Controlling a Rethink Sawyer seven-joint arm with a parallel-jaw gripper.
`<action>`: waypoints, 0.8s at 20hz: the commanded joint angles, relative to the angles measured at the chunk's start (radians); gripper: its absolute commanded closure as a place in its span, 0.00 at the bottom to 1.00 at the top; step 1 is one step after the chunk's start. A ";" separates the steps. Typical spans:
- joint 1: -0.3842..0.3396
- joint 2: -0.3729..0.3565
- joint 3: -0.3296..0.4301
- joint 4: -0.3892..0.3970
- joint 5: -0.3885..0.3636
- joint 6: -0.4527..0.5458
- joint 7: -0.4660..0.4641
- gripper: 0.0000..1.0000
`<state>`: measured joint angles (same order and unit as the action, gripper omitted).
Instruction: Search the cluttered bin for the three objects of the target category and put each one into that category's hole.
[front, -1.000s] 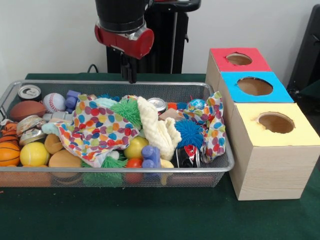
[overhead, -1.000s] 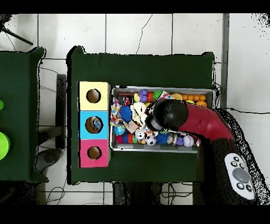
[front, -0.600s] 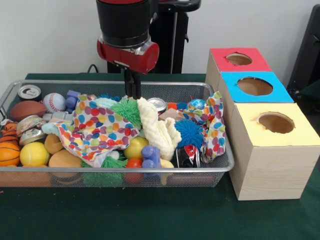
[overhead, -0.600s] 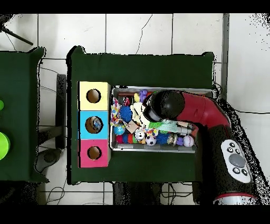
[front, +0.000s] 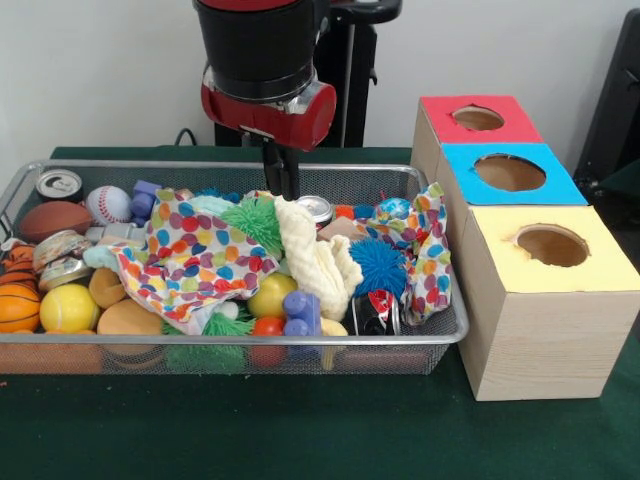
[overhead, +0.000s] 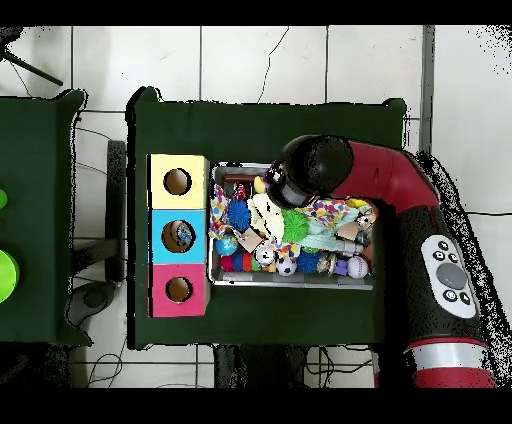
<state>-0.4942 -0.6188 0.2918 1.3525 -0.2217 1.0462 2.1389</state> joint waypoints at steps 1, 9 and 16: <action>-0.041 0.074 0.101 -0.149 -0.072 0.174 -0.334 1.00; -0.094 0.125 0.139 -0.171 -0.123 0.128 -0.393 1.00; -0.132 0.144 0.159 -0.140 -0.160 0.072 -0.390 1.00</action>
<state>-0.5936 -0.5345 0.3729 1.1984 -0.3057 1.1387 2.1194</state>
